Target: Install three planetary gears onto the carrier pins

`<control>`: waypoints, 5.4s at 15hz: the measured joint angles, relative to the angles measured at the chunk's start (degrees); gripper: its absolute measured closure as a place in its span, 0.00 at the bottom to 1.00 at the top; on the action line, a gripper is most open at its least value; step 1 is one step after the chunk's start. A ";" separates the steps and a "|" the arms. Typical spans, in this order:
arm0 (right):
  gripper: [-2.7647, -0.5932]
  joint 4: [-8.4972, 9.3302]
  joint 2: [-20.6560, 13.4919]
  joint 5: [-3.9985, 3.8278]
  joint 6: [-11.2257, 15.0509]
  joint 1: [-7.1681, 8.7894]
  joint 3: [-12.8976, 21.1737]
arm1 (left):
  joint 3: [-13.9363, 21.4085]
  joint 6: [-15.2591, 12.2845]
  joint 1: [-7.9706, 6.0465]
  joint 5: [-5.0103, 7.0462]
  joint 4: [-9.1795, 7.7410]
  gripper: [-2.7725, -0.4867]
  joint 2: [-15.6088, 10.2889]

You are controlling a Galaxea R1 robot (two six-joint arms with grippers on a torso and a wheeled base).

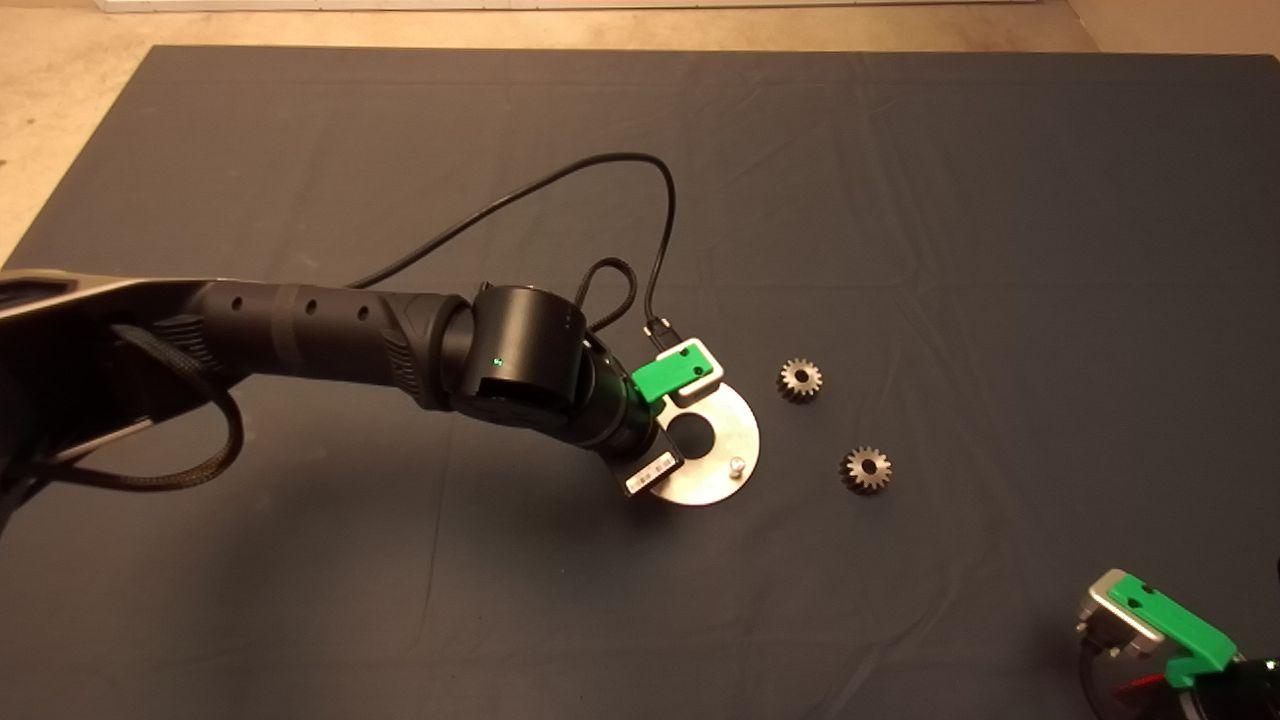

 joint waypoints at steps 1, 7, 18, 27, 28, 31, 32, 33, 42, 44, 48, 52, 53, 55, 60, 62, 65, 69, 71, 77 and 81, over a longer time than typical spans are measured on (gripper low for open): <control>0.26 0.02 0.00 0.01 0.01 0.00 0.00 | 0.00 0.68 0.00 0.02 0.00 0.93 0.00; 0.26 0.00 0.01 0.00 0.01 0.02 0.00 | 0.02 1.84 0.12 -0.80 -0.09 0.93 -0.46; 0.26 0.00 0.00 0.01 0.01 0.02 0.00 | -0.26 3.11 -0.48 -0.77 -0.74 0.93 -0.48; 0.26 0.00 0.20 0.06 0.01 0.02 0.00 | -1.02 3.11 -1.44 0.39 -1.30 0.93 -0.91; 0.26 0.01 0.26 0.04 0.01 0.02 0.00 | -1.02 3.11 -1.44 0.35 -1.30 0.93 -0.89; 0.26 0.00 0.31 0.25 0.01 0.02 0.00 | -1.27 3.11 -1.46 -0.44 -1.35 0.93 -0.72; 0.26 0.00 0.31 0.33 0.01 0.02 0.00 | -1.33 3.11 -1.49 -0.41 -1.33 0.93 -0.61; 0.26 0.00 0.31 0.45 0.01 0.02 0.00 | -1.38 3.11 -1.49 -0.50 -1.33 0.93 -0.59; 0.26 0.00 0.81 0.83 0.01 0.02 0.00 | -1.52 3.12 -1.39 -0.80 -2.57 0.93 -0.30; 0.26 0.00 0.81 0.84 0.01 0.02 0.00 | -1.57 3.12 -1.39 -1.25 -2.83 0.93 -0.33; 0.26 0.00 0.98 0.85 0.04 0.05 0.00 | -1.66 3.12 -1.30 -2.86 -3.28 0.93 -0.46; 0.26 0.00 0.98 0.87 0.06 0.16 0.00 | -1.66 3.06 -1.27 -3.83 -3.60 0.93 -0.46; 0.26 0.00 0.98 0.85 0.11 0.16 0.00 | -1.66 3.06 -1.27 -3.87 -3.64 0.93 -0.46; 0.26 0.00 0.98 0.85 0.22 0.17 0.00 | -1.66 3.06 -1.00 -4.29 -3.64 0.93 -0.50; 0.26 0.00 1.39 0.87 0.28 0.16 0.00 | -1.66 3.38 0.08 -6.12 -2.43 0.93 -0.94; 0.26 0.00 2.23 0.87 0.30 0.17 0.00 | -1.66 3.75 0.22 -6.42 -1.94 0.93 -0.91; 0.26 0.00 2.21 0.83 0.30 0.17 0.00 | -1.66 4.57 0.33 -6.62 -1.69 0.93 -0.94; 0.26 0.00 2.21 0.76 0.30 0.18 0.00 | -1.63 4.61 0.33 -6.60 -1.69 0.93 -0.96; 0.26 0.00 2.21 0.55 0.30 0.17 0.00 | -1.49 4.61 0.33 -6.17 -1.66 0.93 -0.96; 0.26 0.00 2.21 0.22 0.32 0.17 -0.01 | -0.74 4.59 1.43 -3.75 -2.02 0.93 -0.95; 0.26 0.00 2.21 0.15 0.34 0.17 -0.04 | -0.72 4.61 1.23 -3.28 -2.54 0.93 -0.94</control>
